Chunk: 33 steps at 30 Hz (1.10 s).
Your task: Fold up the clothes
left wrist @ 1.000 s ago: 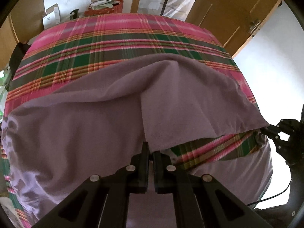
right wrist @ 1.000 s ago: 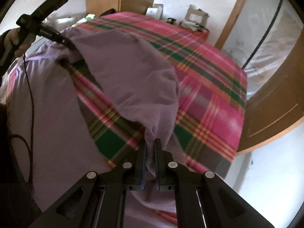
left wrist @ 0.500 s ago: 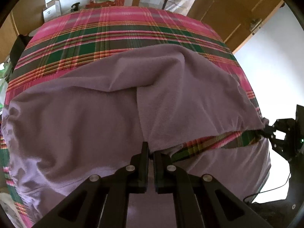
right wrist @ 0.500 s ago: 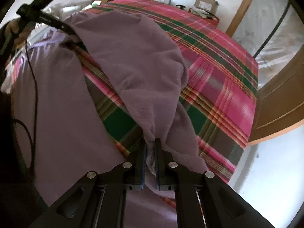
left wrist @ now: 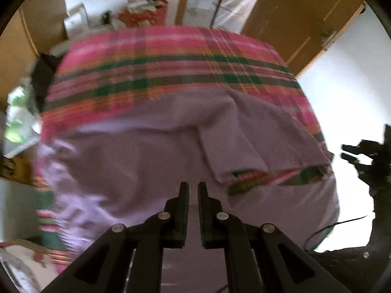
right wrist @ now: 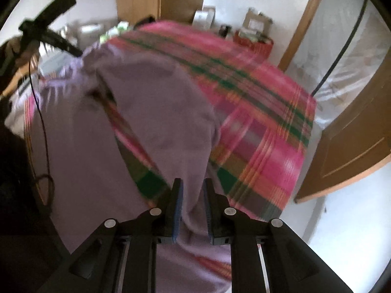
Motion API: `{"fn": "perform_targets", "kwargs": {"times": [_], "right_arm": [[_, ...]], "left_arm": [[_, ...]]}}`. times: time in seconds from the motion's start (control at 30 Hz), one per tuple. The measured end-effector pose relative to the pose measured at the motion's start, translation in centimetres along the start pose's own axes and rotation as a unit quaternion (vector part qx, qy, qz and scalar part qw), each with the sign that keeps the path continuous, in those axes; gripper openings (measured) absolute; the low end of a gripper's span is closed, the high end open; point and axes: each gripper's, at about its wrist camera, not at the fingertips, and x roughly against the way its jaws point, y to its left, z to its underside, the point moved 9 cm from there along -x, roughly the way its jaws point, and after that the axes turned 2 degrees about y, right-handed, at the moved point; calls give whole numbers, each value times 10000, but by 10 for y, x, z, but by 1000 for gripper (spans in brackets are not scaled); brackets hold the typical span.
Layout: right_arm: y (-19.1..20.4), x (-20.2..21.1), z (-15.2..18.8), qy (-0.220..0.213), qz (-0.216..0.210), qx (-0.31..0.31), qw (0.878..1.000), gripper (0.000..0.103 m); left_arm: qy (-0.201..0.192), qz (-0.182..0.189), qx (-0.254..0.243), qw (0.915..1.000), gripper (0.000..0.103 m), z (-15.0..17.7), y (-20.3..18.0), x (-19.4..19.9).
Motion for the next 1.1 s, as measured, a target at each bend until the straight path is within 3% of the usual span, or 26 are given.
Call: {"fn": "perform_targets", "kwargs": {"times": [0.17, 0.27, 0.43, 0.5, 0.6, 0.7, 0.77, 0.93, 1.1], "right_arm": [[-12, 8, -42, -453, -211, -217, 9985, 19], [-20, -12, -67, -380, -149, -326, 9986, 32], [-41, -71, -96, -204, -424, -798, 9957, 33], [-44, -93, -103, -97, -589, -874, 9944, 33], [-47, -120, -108, 78, -744, -1003, 9921, 33], [-47, -139, -113, 166, -952, -1048, 9898, 34], [-44, -149, -115, 213, -1070, -995, 9890, 34], [-36, -163, -121, 277, -1151, -726, 9903, 34], [-35, -173, -125, 291, -1221, -646, 9900, 35]], "left_arm": [[-97, -397, -101, 9991, 11, -35, 26, 8], [123, -556, 41, 9984, 11, -53, 49, -13], [428, -362, 90, 9984, 11, -80, 64, -61], [546, -221, -177, 9981, 11, -88, 58, -77], [635, -296, -471, 9964, 11, -103, 58, -100], [499, 172, -530, 9972, 11, -120, 52, -110], [450, 285, -713, 9960, 11, -123, 47, -115], [705, 7, -1267, 9894, 12, -120, 41, -136], [796, 41, -1257, 9889, 12, -121, 41, -145]]}}
